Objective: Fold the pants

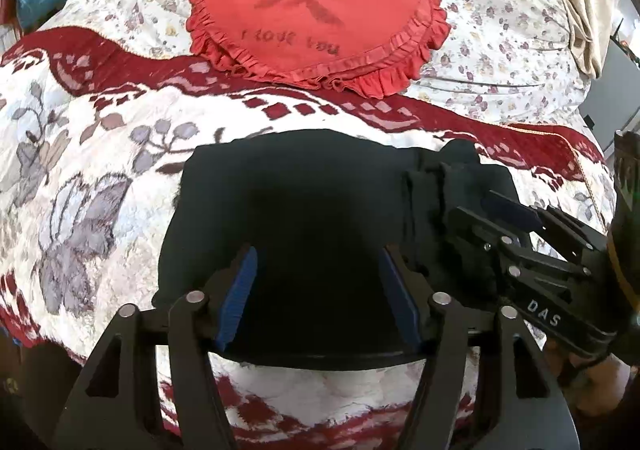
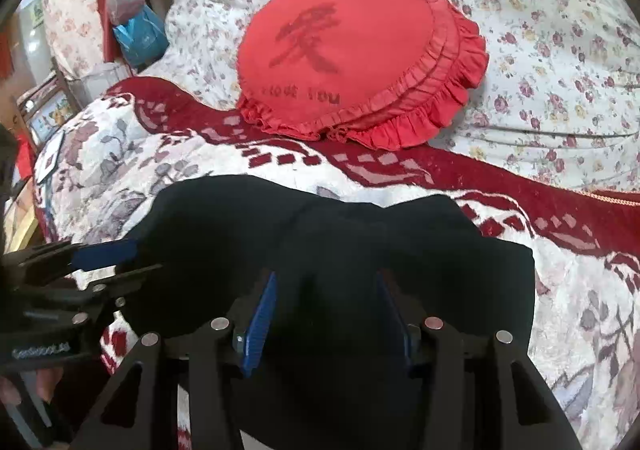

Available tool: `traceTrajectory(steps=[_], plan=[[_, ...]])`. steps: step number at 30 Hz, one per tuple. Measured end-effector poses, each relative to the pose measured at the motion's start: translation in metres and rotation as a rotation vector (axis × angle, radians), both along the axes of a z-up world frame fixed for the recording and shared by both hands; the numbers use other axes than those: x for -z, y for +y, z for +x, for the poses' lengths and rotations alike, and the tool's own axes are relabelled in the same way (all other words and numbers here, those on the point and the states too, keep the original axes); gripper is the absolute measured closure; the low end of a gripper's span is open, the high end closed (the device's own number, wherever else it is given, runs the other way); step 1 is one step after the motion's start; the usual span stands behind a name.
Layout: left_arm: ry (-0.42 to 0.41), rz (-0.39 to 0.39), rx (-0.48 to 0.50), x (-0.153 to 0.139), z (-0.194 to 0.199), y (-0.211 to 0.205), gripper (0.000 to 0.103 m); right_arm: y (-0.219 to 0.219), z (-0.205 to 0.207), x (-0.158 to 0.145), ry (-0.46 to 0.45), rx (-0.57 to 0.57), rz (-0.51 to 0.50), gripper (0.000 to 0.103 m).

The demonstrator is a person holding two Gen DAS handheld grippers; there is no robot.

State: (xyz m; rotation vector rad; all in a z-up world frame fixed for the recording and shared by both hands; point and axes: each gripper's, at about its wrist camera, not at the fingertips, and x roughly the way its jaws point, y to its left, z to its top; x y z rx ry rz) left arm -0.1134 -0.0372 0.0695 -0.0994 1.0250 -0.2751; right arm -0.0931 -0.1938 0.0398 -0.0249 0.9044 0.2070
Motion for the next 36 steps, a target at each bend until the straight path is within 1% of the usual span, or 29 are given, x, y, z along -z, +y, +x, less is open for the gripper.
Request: traceTrajectory(steps=[1,5,9,12,16,18,20,21,22,23,24,26,31,33,34,35,36], plan=[[-0.001,-0.008,-0.008,0.001,0.000,0.004,0.031,-0.001,0.000,0.000,-0.001,0.004,0.004,0.054],[0.015,-0.034,-0.042,0.006,0.002,0.015,0.031,-0.008,0.001,0.006,0.013,0.038,-0.024,0.052],[0.028,-0.048,-0.055,0.010,0.004,0.022,0.031,-0.011,0.004,0.014,0.046,0.030,0.012,0.052],[0.025,-0.040,-0.061,0.009,0.003,0.025,0.031,-0.007,0.006,0.017,0.047,0.018,0.030,0.068],[0.011,-0.042,-0.082,0.007,0.002,0.029,0.031,0.000,0.007,0.013,0.033,-0.009,0.039,0.068],[0.018,-0.039,-0.082,0.008,0.003,0.029,0.031,0.005,0.010,0.018,0.047,-0.016,0.012,0.068],[0.025,-0.035,-0.080,0.010,0.003,0.029,0.031,0.006,0.011,0.021,0.047,-0.009,0.012,0.069],[0.025,-0.033,-0.079,0.010,0.003,0.029,0.031,0.006,0.011,0.021,0.043,-0.006,0.012,0.074],[0.026,-0.032,-0.079,0.010,0.003,0.029,0.031,0.007,0.011,0.021,0.037,-0.006,0.004,0.088],[0.026,-0.033,-0.078,0.010,0.003,0.029,0.031,0.007,0.011,0.020,0.029,-0.007,0.003,0.095],[0.027,-0.035,-0.078,0.010,0.003,0.029,0.031,0.005,0.010,0.018,0.021,-0.011,0.023,0.101],[0.025,-0.037,-0.080,0.010,0.002,0.029,0.031,0.003,0.006,0.011,0.012,-0.020,0.067,0.102],[0.028,-0.044,-0.083,0.010,0.001,0.030,0.031,0.009,-0.003,-0.003,-0.014,-0.052,0.111,0.102],[0.025,-0.041,-0.081,0.010,0.000,0.028,0.031,0.006,-0.005,-0.002,-0.018,-0.025,0.092,0.102],[0.024,-0.040,-0.080,0.010,0.000,0.028,0.031,0.002,-0.006,-0.001,-0.026,0.010,0.071,0.102],[0.024,-0.041,-0.080,0.010,0.000,0.028,0.031,0.000,-0.007,-0.001,-0.028,0.037,0.046,0.100],[0.023,-0.044,-0.082,0.010,0.001,0.028,0.031,-0.002,-0.008,0.000,-0.024,0.057,0.018,0.095]])
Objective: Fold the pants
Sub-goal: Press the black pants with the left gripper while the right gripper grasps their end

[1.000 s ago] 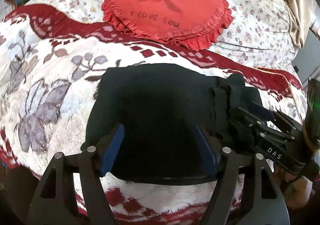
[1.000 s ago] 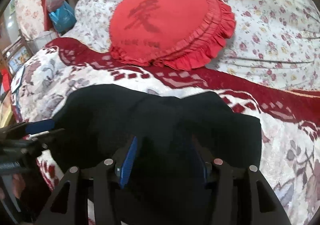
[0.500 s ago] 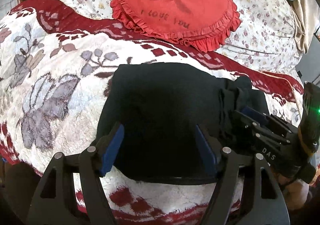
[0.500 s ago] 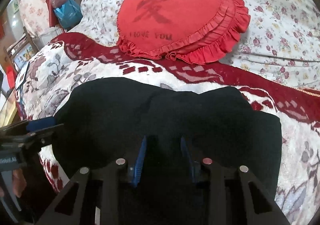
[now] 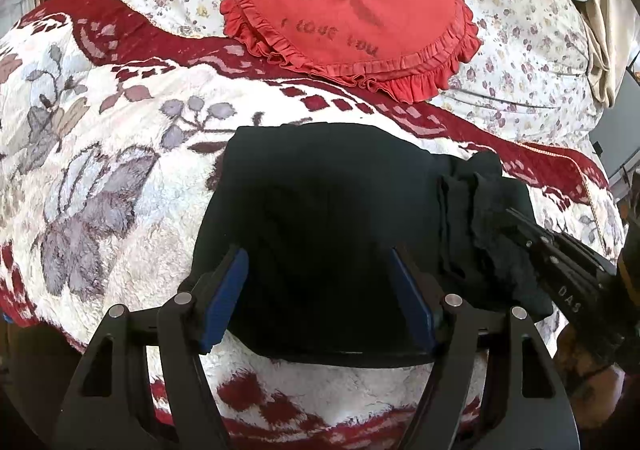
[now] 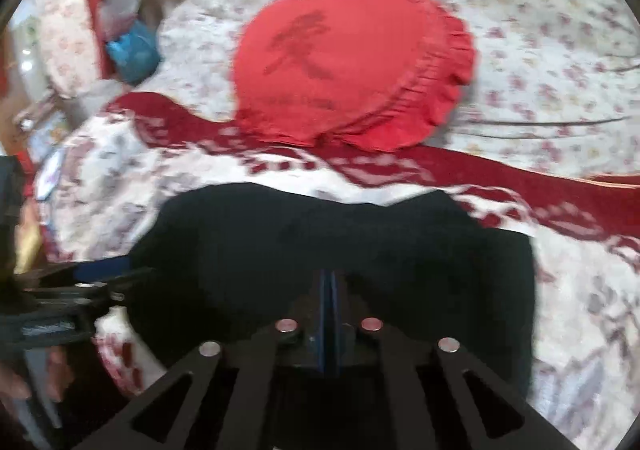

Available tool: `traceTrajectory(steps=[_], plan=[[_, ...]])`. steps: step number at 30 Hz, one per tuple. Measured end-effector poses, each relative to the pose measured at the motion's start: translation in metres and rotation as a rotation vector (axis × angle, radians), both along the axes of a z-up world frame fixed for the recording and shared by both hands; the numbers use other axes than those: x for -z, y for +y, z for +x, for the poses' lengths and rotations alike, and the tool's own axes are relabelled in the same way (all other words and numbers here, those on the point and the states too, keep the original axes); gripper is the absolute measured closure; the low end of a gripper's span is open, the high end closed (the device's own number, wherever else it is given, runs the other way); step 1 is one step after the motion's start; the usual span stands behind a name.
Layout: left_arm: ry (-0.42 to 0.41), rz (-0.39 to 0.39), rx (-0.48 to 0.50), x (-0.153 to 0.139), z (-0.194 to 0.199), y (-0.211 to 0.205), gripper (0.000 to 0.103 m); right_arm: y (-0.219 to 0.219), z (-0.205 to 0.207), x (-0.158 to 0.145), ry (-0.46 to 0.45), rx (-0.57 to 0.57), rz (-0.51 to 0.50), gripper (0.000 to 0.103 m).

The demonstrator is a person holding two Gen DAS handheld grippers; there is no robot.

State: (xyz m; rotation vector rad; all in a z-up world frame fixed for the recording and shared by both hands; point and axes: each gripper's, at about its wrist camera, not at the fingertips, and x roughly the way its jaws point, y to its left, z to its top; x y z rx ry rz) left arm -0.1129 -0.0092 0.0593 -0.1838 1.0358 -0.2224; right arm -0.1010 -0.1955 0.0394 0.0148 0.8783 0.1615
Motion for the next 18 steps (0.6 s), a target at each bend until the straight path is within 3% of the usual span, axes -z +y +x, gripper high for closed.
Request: traceTrajectory(steps=[2,3,4,6,9,11,13,18], plan=[[-0.001,-0.004,-0.001,0.001,0.001,-0.001,0.031,-0.002,-0.001,0.003,0.013,0.007,-0.001,0.073],[-0.001,-0.003,0.000,0.001,0.001,-0.002,0.031,-0.003,-0.002,0.004,0.012,0.012,0.025,0.053],[-0.003,0.000,0.003,0.001,0.001,-0.002,0.031,-0.004,-0.002,0.004,0.011,0.020,0.042,0.048],[-0.006,0.007,0.006,0.001,0.001,-0.003,0.031,-0.003,-0.001,0.006,0.015,0.028,0.054,0.048],[-0.003,0.002,0.005,0.001,0.001,-0.003,0.031,0.002,0.008,0.018,0.047,0.040,-0.005,0.051],[-0.003,0.001,0.005,0.002,0.001,-0.003,0.031,-0.002,0.013,0.031,0.075,0.032,0.023,0.062],[-0.003,-0.001,0.004,0.002,0.001,-0.001,0.031,-0.010,0.010,0.031,0.057,0.043,0.038,0.086],[0.000,-0.024,-0.013,0.001,0.001,0.003,0.031,-0.022,-0.004,0.004,0.010,0.023,0.119,0.091]])
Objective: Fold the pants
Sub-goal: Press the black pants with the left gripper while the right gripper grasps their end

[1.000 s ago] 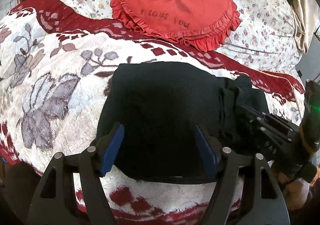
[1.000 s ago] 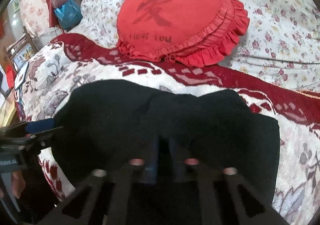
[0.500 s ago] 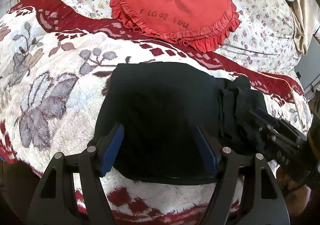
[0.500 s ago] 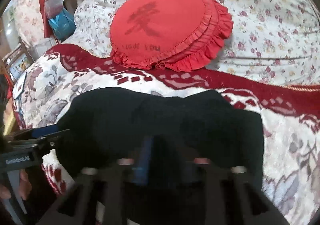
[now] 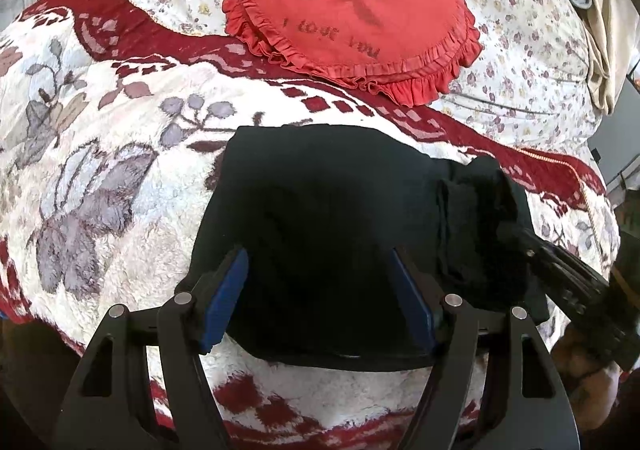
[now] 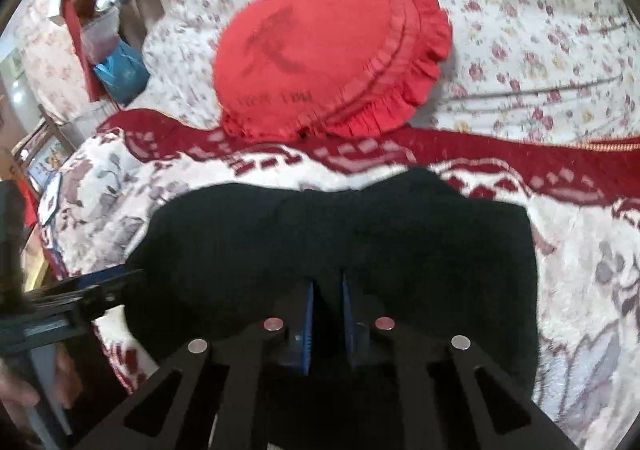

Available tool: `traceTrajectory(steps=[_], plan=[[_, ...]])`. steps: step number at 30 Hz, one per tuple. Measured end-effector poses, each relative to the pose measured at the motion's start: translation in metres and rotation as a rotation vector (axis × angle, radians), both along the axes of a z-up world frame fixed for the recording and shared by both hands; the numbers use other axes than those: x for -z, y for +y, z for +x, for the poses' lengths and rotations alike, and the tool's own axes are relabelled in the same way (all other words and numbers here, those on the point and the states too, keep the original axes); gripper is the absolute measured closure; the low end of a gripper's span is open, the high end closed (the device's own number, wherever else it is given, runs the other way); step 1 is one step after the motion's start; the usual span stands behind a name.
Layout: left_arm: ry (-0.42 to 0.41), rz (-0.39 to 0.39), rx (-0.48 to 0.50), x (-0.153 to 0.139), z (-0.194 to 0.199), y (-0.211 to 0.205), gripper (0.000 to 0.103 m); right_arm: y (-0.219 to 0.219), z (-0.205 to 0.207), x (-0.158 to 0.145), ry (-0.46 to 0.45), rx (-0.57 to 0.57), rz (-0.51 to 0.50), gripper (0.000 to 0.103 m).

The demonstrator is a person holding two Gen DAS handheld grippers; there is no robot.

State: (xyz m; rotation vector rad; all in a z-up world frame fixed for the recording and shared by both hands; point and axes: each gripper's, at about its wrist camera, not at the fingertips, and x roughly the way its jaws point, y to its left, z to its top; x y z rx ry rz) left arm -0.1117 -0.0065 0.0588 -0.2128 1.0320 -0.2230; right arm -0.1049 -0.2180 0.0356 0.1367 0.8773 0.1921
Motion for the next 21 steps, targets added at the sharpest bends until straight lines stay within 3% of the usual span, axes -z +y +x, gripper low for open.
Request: traceTrajectory(steps=[5,8,10,12,16,18,21], plan=[[-0.005,0.007,0.006,-0.002,-0.001,-0.002,0.031,0.022,0.005,0.008,0.030,-0.061,0.022,0.091],[-0.002,0.011,0.007,-0.002,-0.002,-0.002,0.031,0.033,0.010,0.020,0.046,-0.061,0.017,0.082],[-0.009,0.012,0.006,-0.003,-0.003,-0.001,0.031,0.032,0.005,0.011,0.030,-0.083,0.065,0.060],[-0.011,0.008,-0.001,-0.003,-0.002,-0.001,0.031,0.031,-0.002,-0.004,-0.008,-0.107,0.093,0.047],[-0.012,0.006,0.011,-0.004,-0.003,-0.004,0.031,0.021,-0.011,-0.033,-0.101,-0.095,0.049,0.050],[-0.016,0.011,0.019,-0.005,-0.005,-0.006,0.031,0.015,-0.004,-0.033,-0.094,-0.058,0.009,0.064],[-0.021,0.018,0.025,-0.007,-0.006,-0.008,0.031,0.008,0.009,-0.023,-0.068,-0.048,0.024,0.066]])
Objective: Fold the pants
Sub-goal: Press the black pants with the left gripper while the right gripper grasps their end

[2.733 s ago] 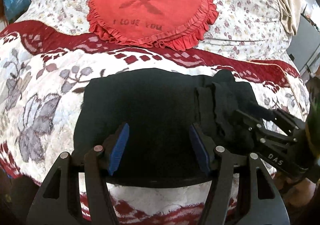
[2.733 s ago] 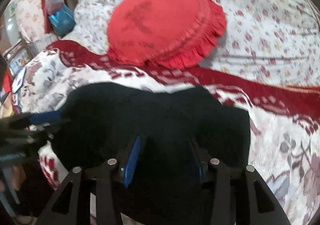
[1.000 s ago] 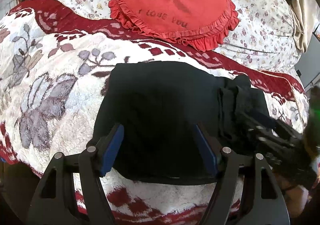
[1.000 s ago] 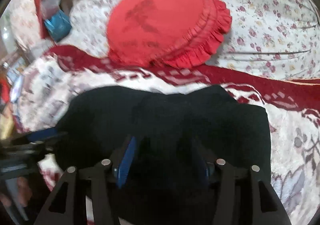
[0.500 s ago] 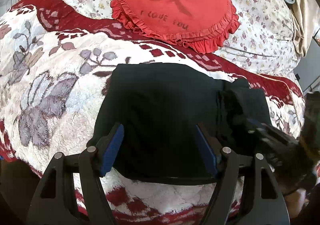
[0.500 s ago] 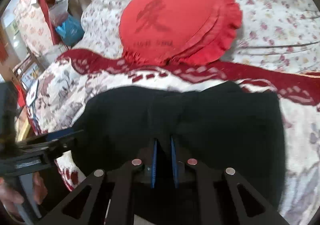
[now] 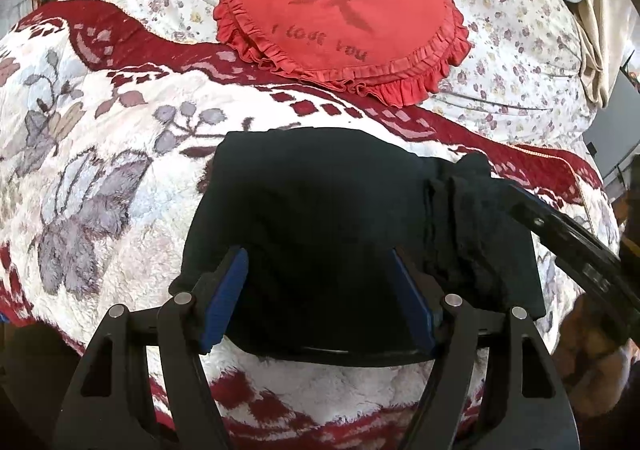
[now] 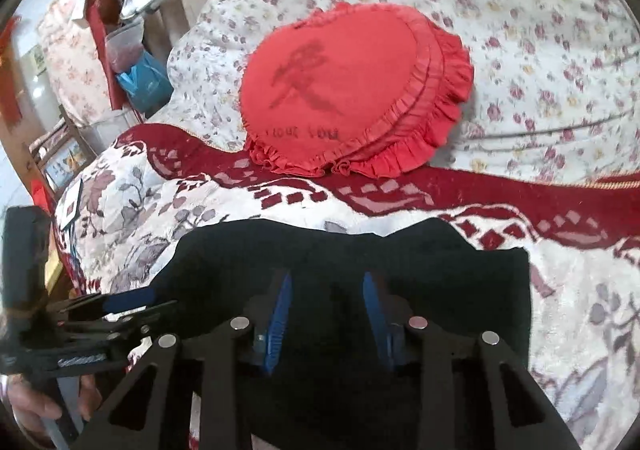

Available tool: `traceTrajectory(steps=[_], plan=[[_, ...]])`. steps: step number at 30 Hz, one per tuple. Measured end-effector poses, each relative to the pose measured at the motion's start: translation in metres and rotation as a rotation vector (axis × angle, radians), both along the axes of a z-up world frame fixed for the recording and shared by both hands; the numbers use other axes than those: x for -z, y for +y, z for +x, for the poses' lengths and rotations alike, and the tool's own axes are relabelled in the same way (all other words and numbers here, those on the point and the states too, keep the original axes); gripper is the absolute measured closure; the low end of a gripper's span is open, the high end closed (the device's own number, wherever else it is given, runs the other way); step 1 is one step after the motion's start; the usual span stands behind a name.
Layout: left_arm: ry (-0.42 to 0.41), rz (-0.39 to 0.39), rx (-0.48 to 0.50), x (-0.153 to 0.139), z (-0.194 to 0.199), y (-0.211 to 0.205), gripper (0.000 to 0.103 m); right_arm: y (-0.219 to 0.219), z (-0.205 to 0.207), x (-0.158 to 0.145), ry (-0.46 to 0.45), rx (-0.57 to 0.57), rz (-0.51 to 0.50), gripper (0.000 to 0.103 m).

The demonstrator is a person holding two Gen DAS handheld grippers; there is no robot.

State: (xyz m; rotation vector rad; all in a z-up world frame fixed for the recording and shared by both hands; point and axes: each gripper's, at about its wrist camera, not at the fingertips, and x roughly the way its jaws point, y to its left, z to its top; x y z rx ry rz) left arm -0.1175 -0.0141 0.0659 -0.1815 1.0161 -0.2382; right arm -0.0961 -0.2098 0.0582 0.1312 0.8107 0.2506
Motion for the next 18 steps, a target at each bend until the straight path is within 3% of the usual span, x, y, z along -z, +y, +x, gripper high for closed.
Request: traceTrajectory(steps=[4,9,18], plan=[[-0.016,0.009,-0.008,-0.002,-0.001,0.002,0.031,-0.003,0.008,0.014,0.025,0.035,-0.081,0.068],[-0.005,0.018,-0.004,0.001,0.002,0.000,0.031,0.011,0.021,0.052,0.107,-0.007,-0.146,0.072],[-0.022,0.028,-0.004,-0.003,-0.003,0.001,0.031,0.010,-0.009,0.021,0.043,-0.008,-0.163,0.072]])
